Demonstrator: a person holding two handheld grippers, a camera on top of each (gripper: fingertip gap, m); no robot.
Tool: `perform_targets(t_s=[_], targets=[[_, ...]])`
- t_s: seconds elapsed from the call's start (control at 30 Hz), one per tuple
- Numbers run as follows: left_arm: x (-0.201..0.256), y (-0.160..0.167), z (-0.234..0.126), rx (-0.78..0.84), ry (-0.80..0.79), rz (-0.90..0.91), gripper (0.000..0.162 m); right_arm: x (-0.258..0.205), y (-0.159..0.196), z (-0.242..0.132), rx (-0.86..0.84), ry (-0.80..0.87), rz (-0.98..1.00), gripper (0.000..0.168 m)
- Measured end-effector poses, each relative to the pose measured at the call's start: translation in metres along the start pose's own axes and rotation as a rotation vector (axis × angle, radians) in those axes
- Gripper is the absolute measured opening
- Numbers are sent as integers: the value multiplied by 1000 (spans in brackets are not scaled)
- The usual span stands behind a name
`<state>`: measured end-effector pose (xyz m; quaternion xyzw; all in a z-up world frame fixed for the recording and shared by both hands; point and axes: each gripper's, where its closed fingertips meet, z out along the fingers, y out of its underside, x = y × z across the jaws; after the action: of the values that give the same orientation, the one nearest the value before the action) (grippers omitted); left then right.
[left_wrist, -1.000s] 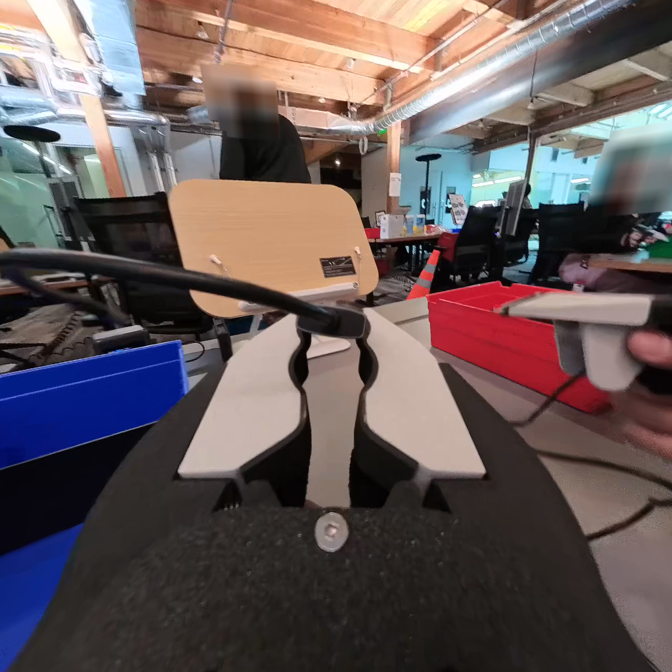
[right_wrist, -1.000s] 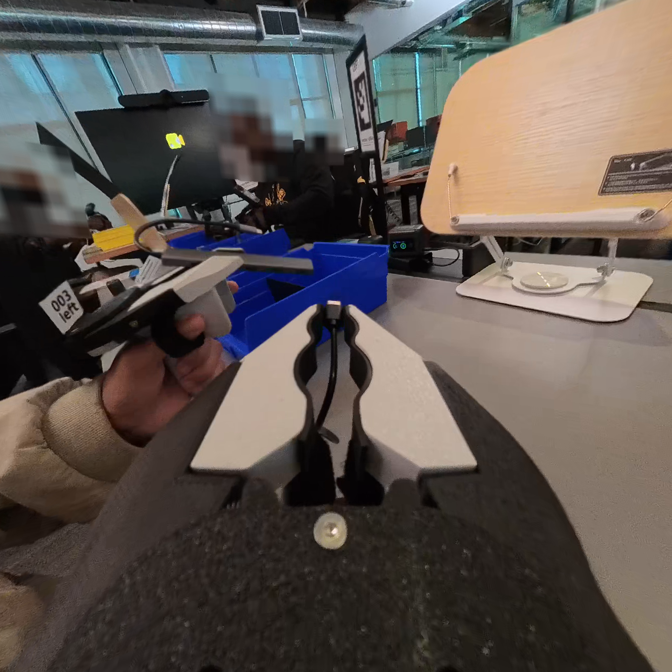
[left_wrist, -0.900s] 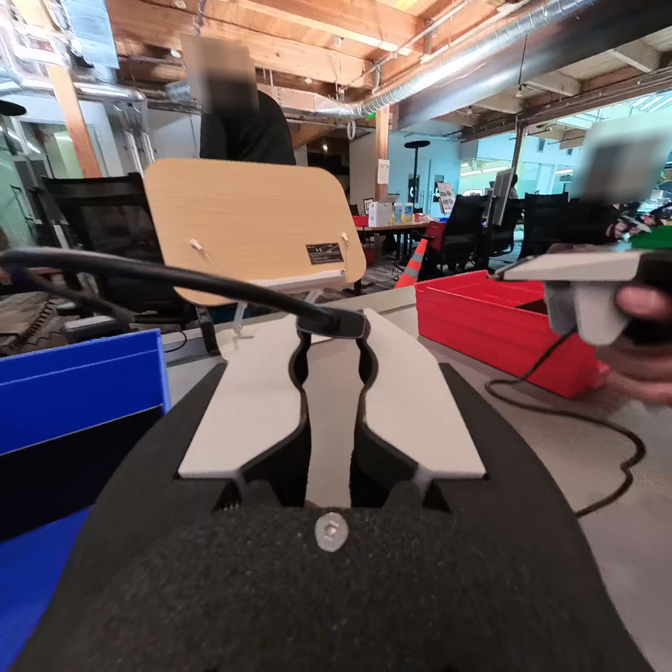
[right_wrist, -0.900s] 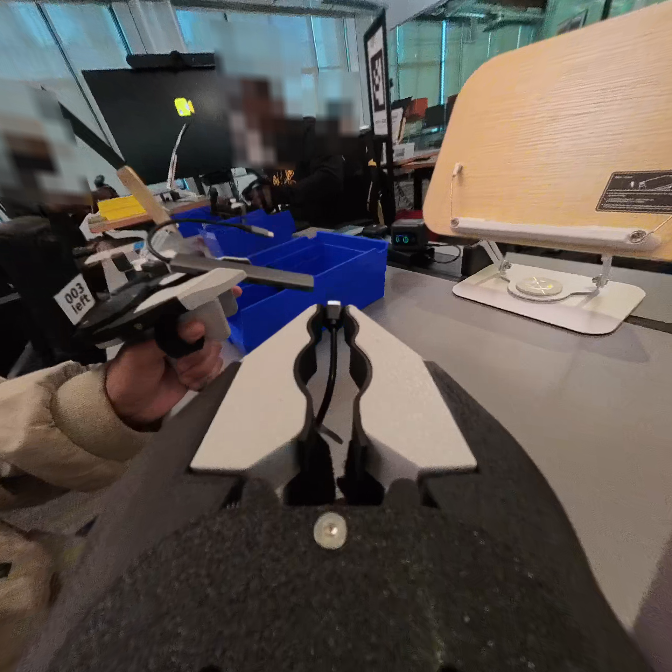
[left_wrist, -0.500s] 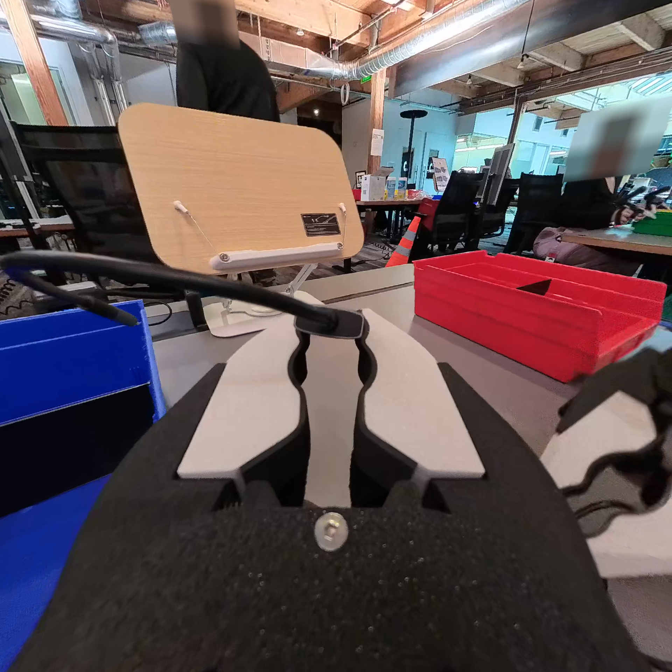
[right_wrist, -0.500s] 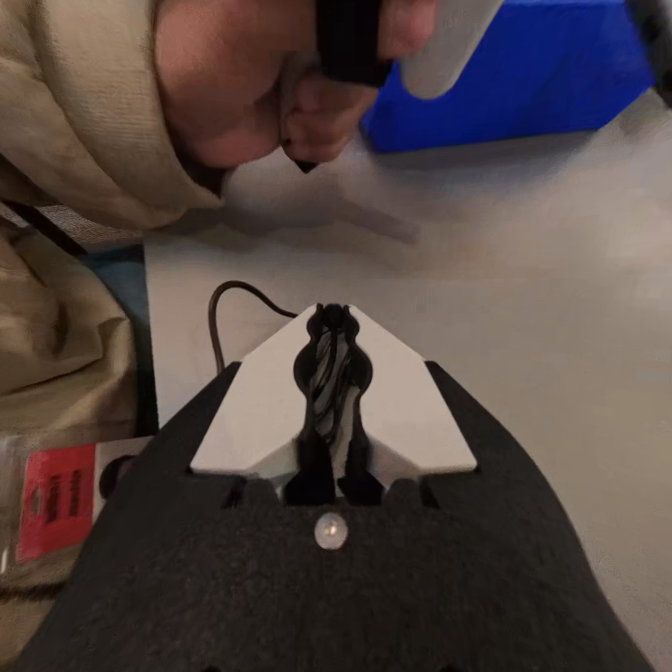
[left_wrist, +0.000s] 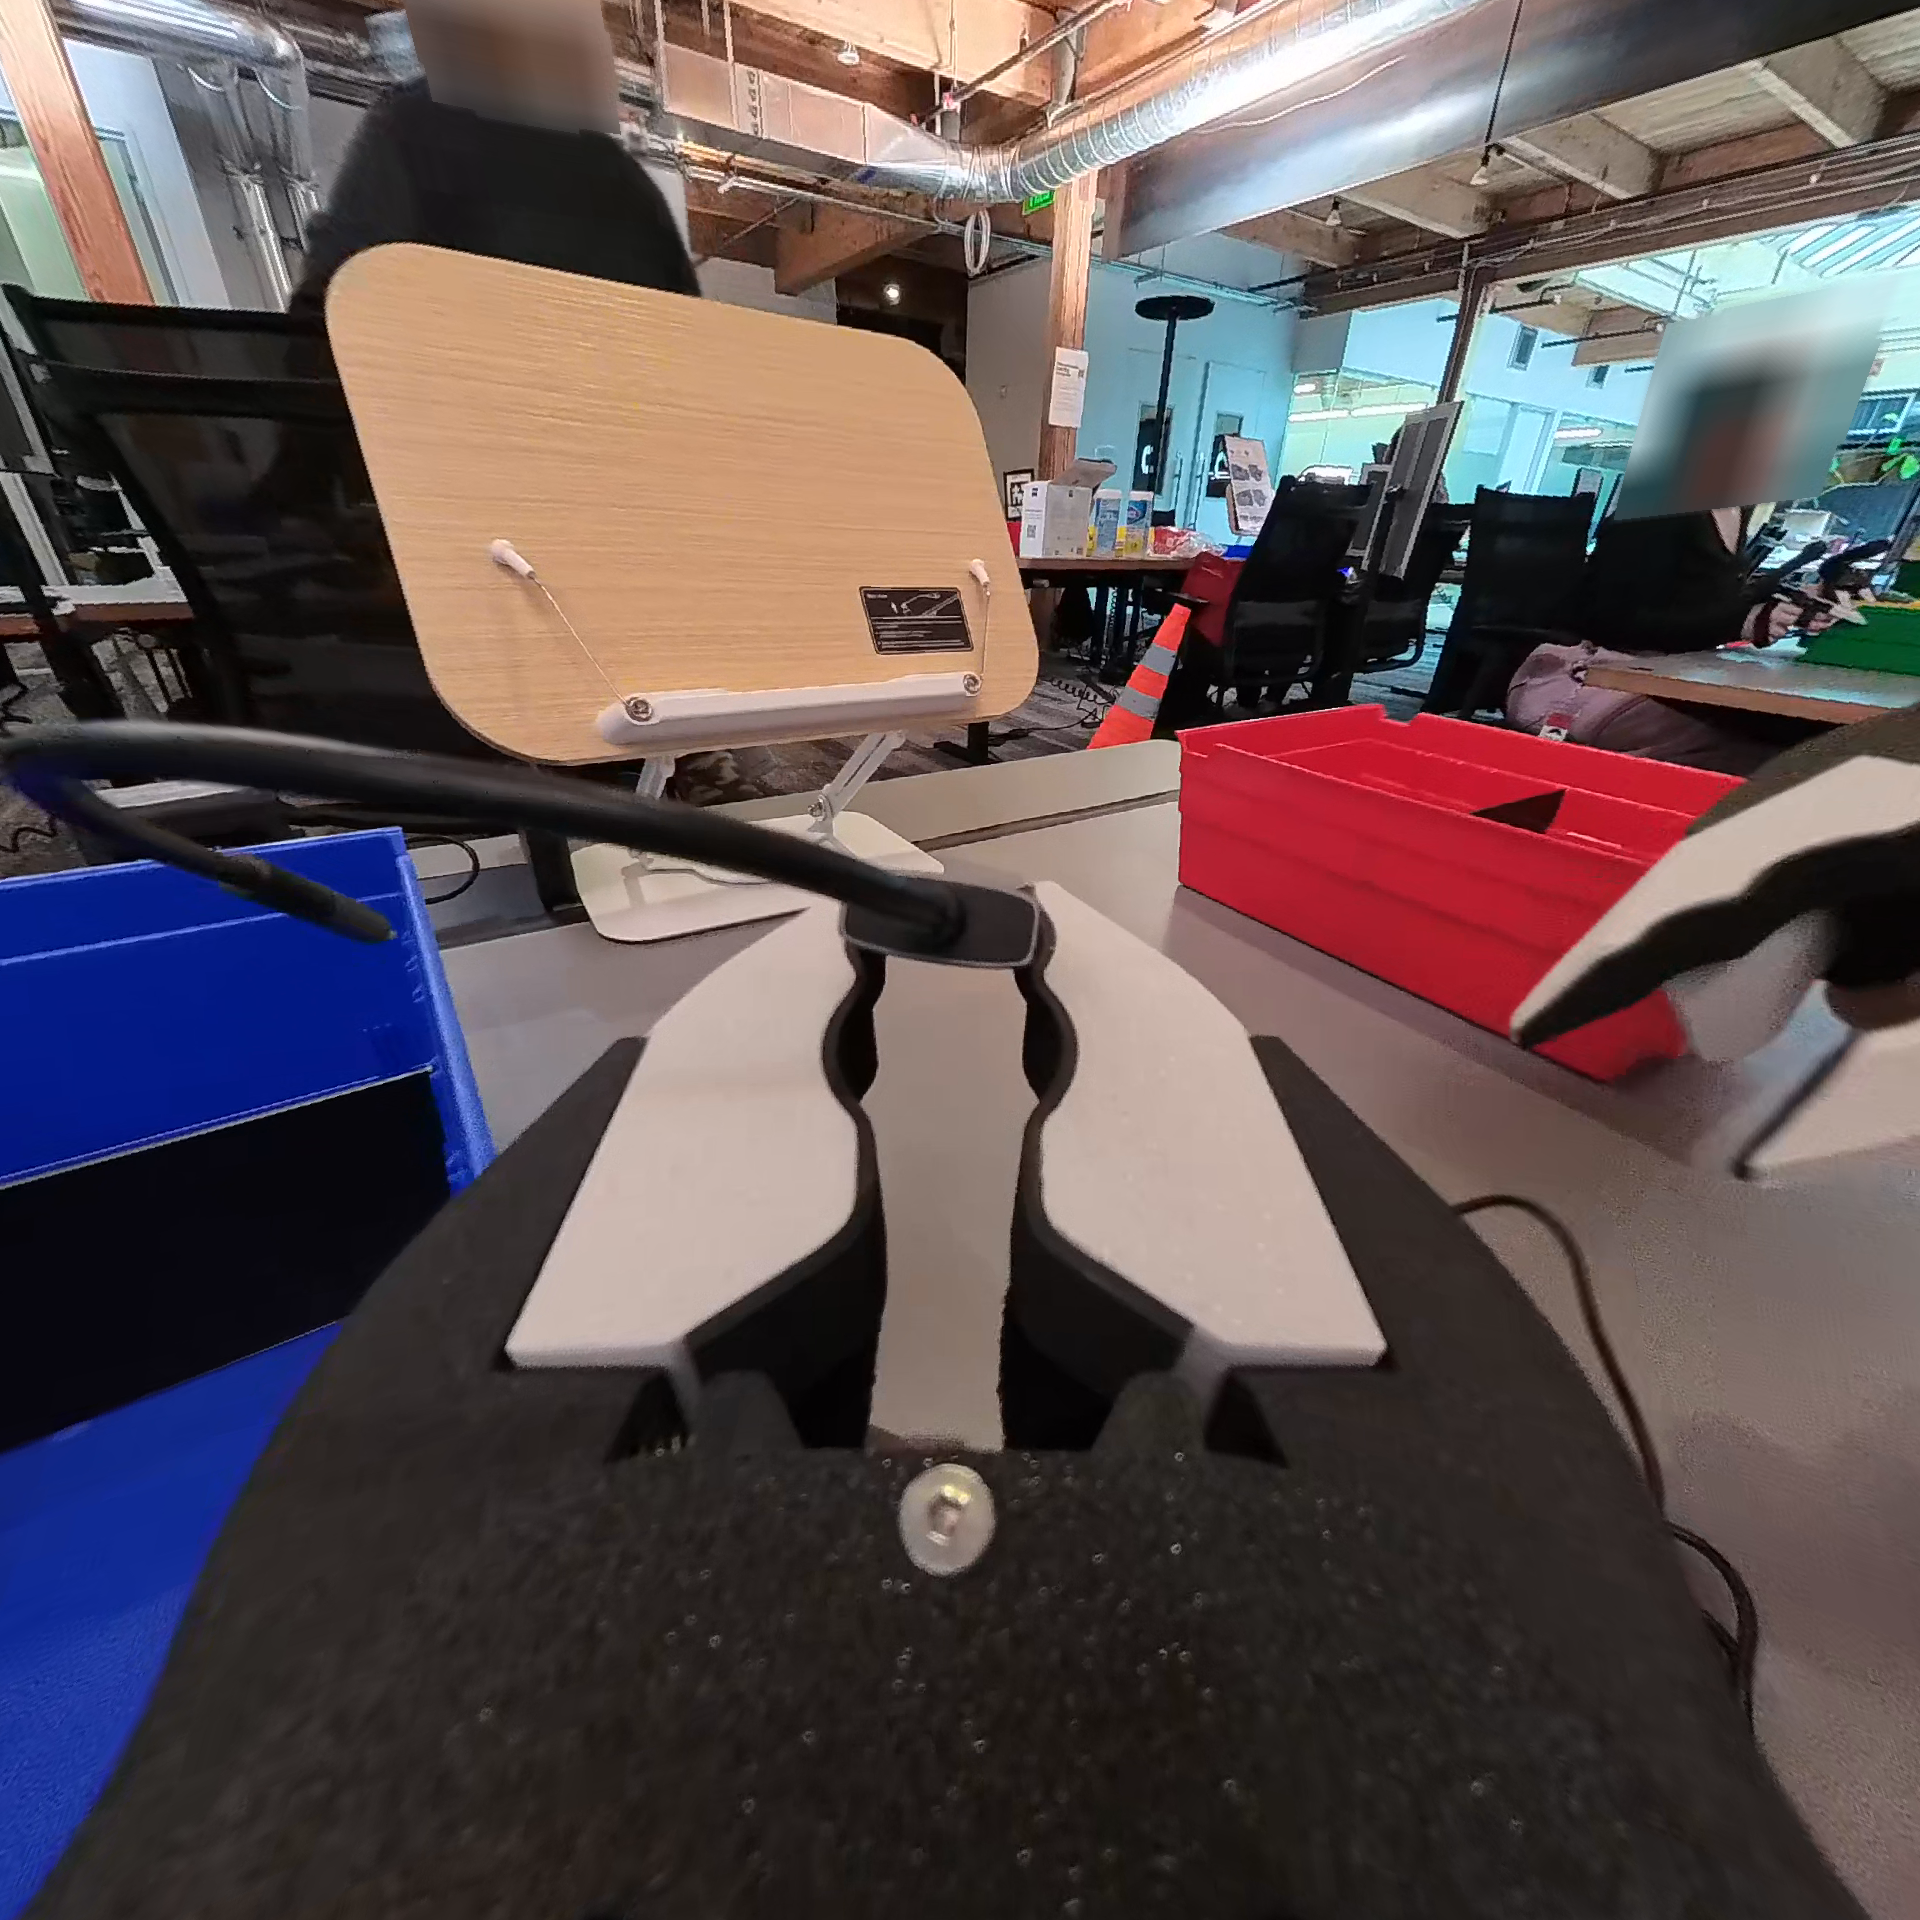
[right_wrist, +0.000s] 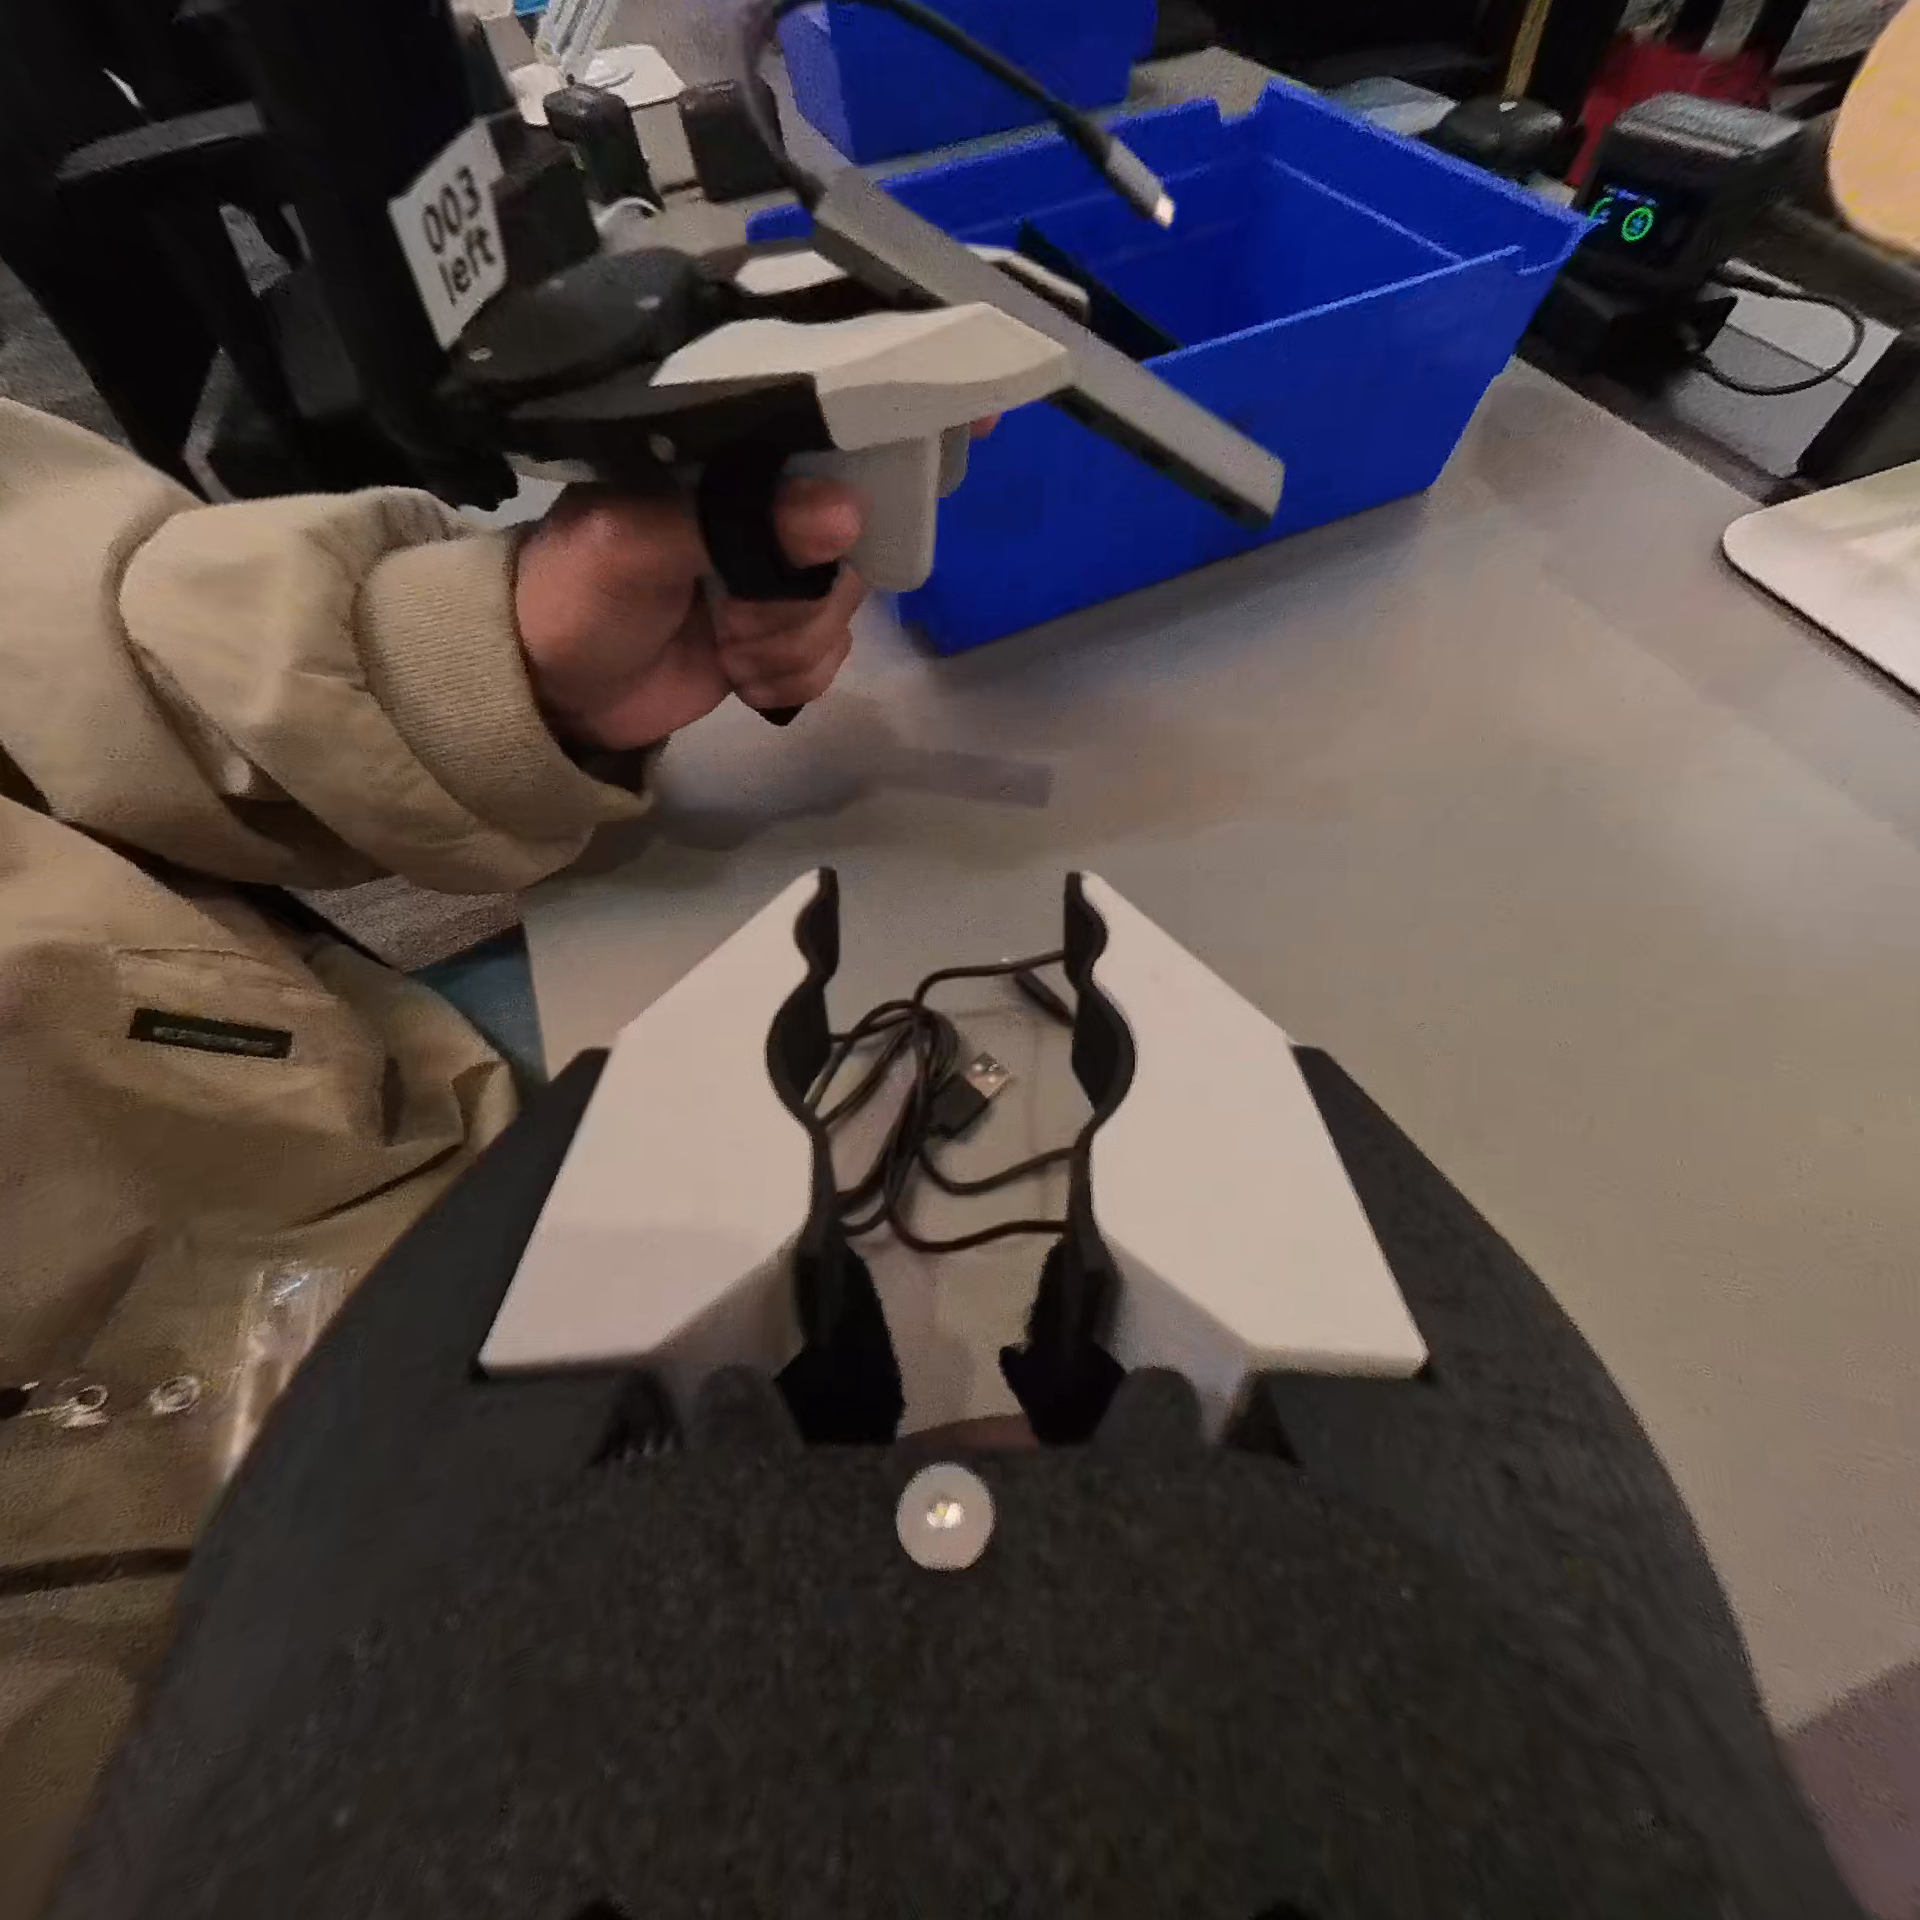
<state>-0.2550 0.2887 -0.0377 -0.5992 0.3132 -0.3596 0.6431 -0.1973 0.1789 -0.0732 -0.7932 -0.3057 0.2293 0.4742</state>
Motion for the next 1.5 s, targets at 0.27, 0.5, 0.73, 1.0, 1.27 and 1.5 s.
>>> perform_targets(t_s=[0.27, 0.5, 0.73, 1.0, 1.27, 1.5], targets=[[5, 2, 1, -9, 24, -5, 24, -6, 57, 16, -77, 106, 63, 90], [10, 4, 4, -16, 44, -4, 24, -13, 100, 49, -303, 186, -38, 125], [11, 5, 3, -21, 51, -5, 24, -11, 108, 59, -302, 182, 38, 99], [13, 6, 3, -25, 57, -7, 24, 3, 109, 45, -297, 209, 53, 42], [15, 6, 4, -24, 62, -6, 24, 23, 98, 24, -305, 284, -91, 13], [15, 6, 3, -25, 66, -11, 24, 65, -4, -76, -115, 458, -196, 13]])
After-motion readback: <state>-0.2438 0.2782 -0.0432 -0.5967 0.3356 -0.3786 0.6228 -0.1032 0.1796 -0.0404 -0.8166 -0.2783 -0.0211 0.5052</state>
